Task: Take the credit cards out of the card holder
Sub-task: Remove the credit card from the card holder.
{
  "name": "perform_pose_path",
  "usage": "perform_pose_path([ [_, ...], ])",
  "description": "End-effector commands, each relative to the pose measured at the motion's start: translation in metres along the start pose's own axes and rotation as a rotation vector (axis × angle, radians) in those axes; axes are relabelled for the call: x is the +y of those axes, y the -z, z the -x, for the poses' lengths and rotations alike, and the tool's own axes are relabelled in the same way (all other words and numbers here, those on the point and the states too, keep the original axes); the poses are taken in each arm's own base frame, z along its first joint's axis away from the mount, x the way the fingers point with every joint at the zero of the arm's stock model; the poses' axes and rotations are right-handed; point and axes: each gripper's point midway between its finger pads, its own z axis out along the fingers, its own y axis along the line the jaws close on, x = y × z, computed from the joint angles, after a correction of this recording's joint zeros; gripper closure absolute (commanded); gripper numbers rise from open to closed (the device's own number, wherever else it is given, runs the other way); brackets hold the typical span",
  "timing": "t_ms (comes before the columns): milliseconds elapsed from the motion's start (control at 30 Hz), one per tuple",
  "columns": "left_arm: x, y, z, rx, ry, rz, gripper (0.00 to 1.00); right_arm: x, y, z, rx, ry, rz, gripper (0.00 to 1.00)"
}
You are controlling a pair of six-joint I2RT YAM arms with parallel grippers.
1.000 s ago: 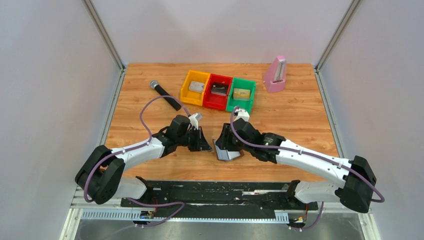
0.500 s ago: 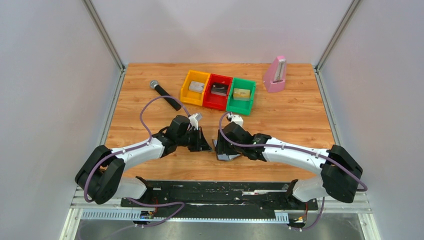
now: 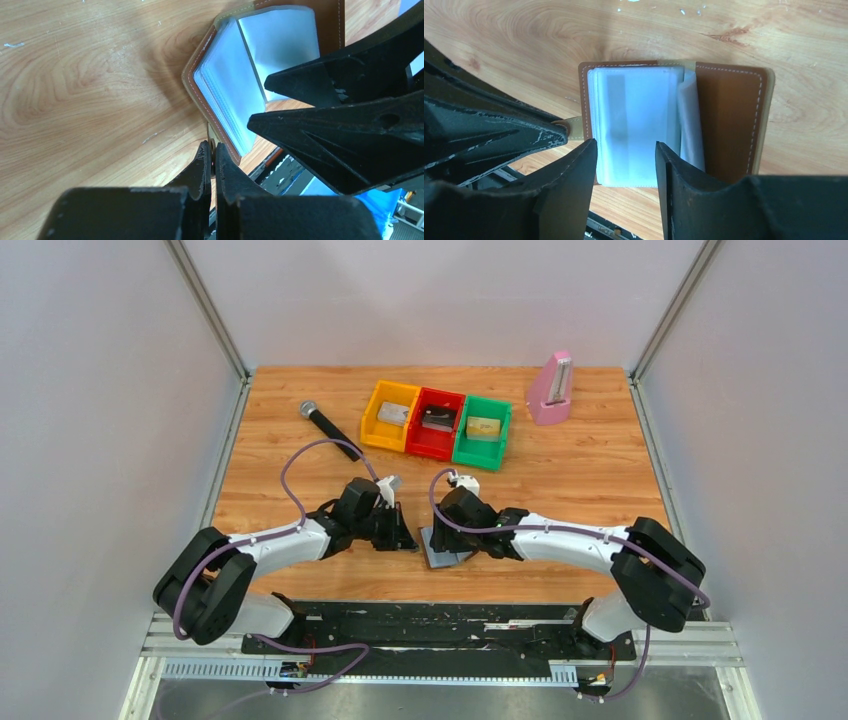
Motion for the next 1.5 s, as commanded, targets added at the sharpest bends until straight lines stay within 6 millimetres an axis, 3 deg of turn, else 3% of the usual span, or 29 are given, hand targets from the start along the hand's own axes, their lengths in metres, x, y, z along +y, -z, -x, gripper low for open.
perform_pose_path([
  [0, -0.001, -0.002, 0.005, -0.02, -0.036, -0.01, 1.0, 0.002, -0.009, 0.005, -0.022, 0.011, 0.019, 0.5],
  [500, -0.002, 0.001, 0.006, -0.027, -0.048, -0.004, 1.0, 0.001, -0.015, -0.002, 0.003, 0.009, 0.028, 0.43],
  [633, -0.002, 0.001, 0.006, -0.028, -0.048, -0.005, 1.0, 0.002, -0.015, -0.003, 0.007, 0.012, 0.028, 0.35],
  [967, -0.004, 0.003, 0.006, -0.03, -0.048, -0.008, 1.0, -0.009, -0.017, -0.005, 0.002, 0.028, -0.05, 0.41],
  [1267, -0.006, 0.003, 0.007, -0.032, -0.049, -0.015, 1.0, -0.007, -0.021, -0.008, 0.007, 0.046, -0.074, 0.38],
  [1467, -0.004, 0.003, 0.006, -0.03, -0.051, -0.009, 1.0, -0.015, -0.02, -0.007, 0.0, 0.05, -0.124, 0.43],
])
